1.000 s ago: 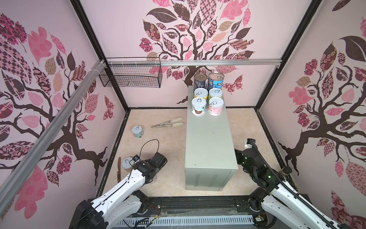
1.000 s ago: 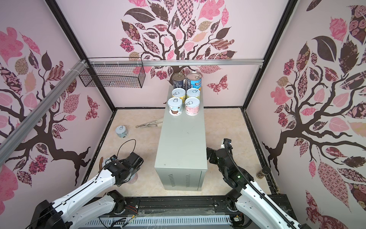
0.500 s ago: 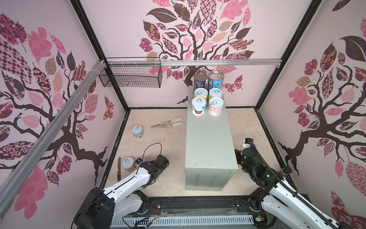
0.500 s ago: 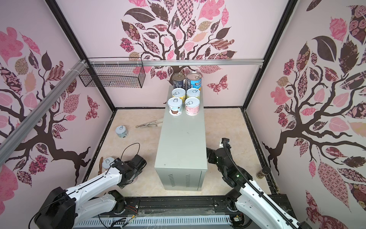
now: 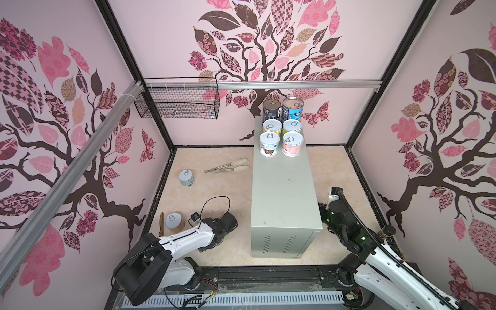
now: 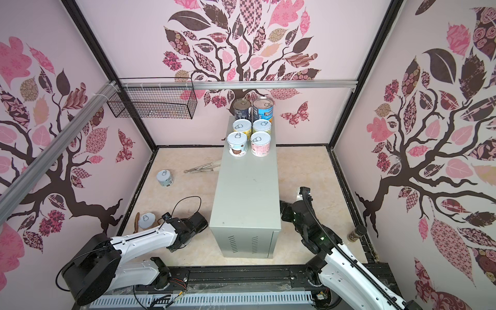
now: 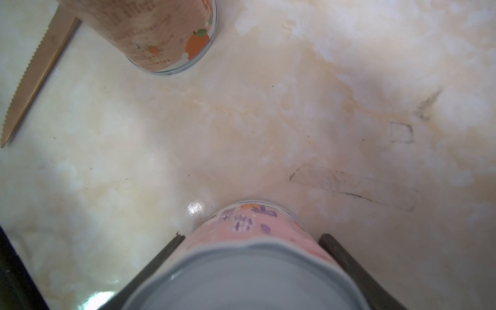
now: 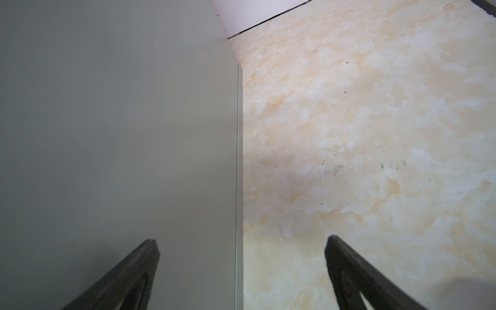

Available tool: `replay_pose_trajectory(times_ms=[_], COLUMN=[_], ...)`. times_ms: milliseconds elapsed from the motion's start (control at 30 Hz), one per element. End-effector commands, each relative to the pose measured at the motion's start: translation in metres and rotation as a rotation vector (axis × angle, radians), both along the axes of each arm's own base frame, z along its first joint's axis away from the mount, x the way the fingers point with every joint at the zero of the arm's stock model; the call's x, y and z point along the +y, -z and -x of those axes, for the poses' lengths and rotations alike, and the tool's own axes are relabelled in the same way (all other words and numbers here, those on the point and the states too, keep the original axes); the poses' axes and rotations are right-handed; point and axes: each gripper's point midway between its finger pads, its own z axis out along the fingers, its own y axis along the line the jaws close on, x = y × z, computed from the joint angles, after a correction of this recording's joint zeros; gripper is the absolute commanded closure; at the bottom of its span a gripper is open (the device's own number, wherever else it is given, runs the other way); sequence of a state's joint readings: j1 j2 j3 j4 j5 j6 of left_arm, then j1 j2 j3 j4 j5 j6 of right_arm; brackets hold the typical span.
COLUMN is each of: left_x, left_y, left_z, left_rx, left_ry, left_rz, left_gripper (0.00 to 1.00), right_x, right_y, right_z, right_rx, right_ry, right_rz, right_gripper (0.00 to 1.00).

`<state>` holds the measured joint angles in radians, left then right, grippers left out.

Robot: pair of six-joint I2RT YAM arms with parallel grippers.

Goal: Place and organize the canned foods onto the counter
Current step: 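Lift the pink can with the left gripper up toward the cabinet top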

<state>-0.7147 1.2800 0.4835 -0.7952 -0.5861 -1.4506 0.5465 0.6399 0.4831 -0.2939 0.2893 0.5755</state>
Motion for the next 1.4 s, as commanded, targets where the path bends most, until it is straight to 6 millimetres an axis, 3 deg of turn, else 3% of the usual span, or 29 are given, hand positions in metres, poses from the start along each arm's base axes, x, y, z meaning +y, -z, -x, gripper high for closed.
replay_pose_trajectory(times_ms=[0, 167, 267, 633, 800, 1100, 1367], left_x=[-0.006, -0.011, -0.016, -0.025, -0.025, -0.037, -0.064], left_y=[0.012, 0.000, -0.020, -0.121, -0.167, -0.256, -0.320], left_z=[0.008, 0.000, -0.010, -0.034, -0.036, -0.040, -0.049], left_rx=[0.049, 0.000, -0.050, -0.314, -0.365, -0.426, -0.406], left_ry=[0.006, 0.051, 0.102, 0.291, 0.386, 0.633, 0.839], left_rz=[0.034, 0.062, 0.074, 0.132, 0.105, 0.027, -0.014], left_gripper=[0.30, 0.40, 0.40, 0.42, 0.42, 0.42, 0.44], right_x=[0.001, 0.002, 0.003, 0.012, 0.015, 0.012, 0.009], right_y=[-0.004, -0.005, -0.004, -0.007, -0.013, -0.043, -0.082], right_z=[0.000, 0.000, 0.000, 0.003, 0.006, 0.008, 0.004], right_rx=[-0.016, -0.017, -0.017, -0.033, -0.061, -0.121, -0.174], right_ry=[-0.009, -0.019, -0.024, -0.088, -0.115, -0.097, -0.080], right_rz=[-0.003, -0.005, -0.006, -0.010, -0.025, -0.079, -0.073], right_gripper=[0.00, 0.00, 0.00, 0.00, 0.00, 0.00, 0.00])
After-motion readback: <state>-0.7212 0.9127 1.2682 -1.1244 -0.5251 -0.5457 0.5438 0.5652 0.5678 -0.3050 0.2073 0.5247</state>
